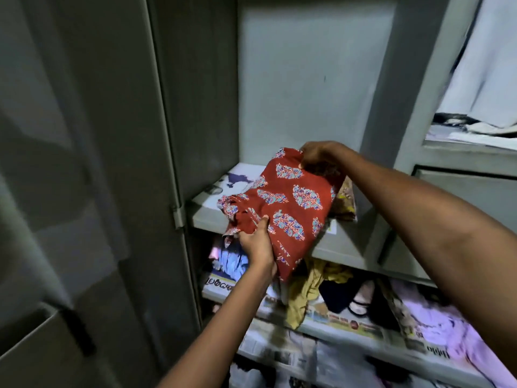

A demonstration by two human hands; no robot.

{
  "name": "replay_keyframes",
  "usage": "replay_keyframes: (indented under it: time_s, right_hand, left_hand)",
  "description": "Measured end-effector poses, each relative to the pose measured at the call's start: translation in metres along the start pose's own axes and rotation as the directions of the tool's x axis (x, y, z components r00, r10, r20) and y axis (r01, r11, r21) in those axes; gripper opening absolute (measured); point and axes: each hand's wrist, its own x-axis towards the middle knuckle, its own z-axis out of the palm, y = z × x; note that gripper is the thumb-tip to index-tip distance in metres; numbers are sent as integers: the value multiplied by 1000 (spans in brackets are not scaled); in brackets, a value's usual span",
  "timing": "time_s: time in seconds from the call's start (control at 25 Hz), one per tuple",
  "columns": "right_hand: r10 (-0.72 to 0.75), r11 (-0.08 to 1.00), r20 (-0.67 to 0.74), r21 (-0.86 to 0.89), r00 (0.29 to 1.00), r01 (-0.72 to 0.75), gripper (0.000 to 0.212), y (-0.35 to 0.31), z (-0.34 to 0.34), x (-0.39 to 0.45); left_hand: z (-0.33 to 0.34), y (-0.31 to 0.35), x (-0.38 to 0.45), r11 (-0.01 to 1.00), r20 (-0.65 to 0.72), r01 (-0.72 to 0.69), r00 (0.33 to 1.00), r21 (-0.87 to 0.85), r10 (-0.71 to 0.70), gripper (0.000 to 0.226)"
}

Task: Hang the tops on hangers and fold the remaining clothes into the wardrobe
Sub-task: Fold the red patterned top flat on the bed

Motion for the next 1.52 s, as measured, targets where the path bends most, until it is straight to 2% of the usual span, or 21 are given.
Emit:
replay_keyframes:
  time_s: [0.12,0.24,0.44,0.56,0.72,0.8,0.88,0.92,0.96,1.04,1.2,1.32,1.36,1.44,1.48,1.52]
  right_hand:
    - [65,989,-56,-129,996,-72,27,19,-15,33]
    - [164,962,-95,-204,982,-180,28,39,-29,54]
    - [322,893,-106,-296,941,-339,37,83,-32,95]
    - [429,807,-137,-385,893,-447,46,98,-18,121]
    - [233,773,-428,-464,873,-434,37,110,7,141]
    - [250,820,-470,-362,846,-443,41,121,36,146]
    - [399,870,-343,-152,850,-470,46,133,72,144]
    - [451,872,-257,-75,855,-483,51,137,86,140]
    - [464,876,-228,-27,856,-482,54,143,95,137]
    - [465,879,-257,22,847,-476,56,145,99,130]
    - [537,842,-284,117,794,-527,56,127,98,108]
    - [583,813,-242,166,776,-559,56,104,98,84]
    - [580,813,-211,215,787,-541,54,96,96,75]
    - [506,815,-132,396,852,-423,53,77,89,50]
    - [425,822,-150,476,893,-311,50,66,89,35]
    - [346,834,-239,522,907,-180,43,54,94,19]
  left_hand:
    - [34,-10,28,993,201,109,973,37,-114,33]
    - [65,-16,38,972,299,232,926,25,-229,27]
    - [115,-42,39,903,353,430,842,17,-408,23]
    - [137,-61,41,880,331,475,833,-20,-443,22]
    - [157,-76,44,850,351,525,804,-41,-479,38]
    - [157,-82,49,832,350,555,781,-13,-516,45]
    - [151,-84,54,828,345,561,775,12,-530,49]
    - [147,-84,57,825,344,565,771,16,-535,49]
    - [143,-82,59,822,346,569,769,15,-538,47]
    - [136,-72,67,827,350,562,771,21,-533,38]
    - [127,-59,89,881,402,473,809,-12,-429,24]
    - [121,-50,100,870,466,492,770,2,-436,33]
    - [120,-44,104,862,489,507,754,-11,-438,39]
    - [119,-31,115,833,521,553,711,1,-473,50]
    - [119,-25,121,817,527,576,686,28,-502,54]
    - [120,-20,126,799,540,598,651,68,-534,57]
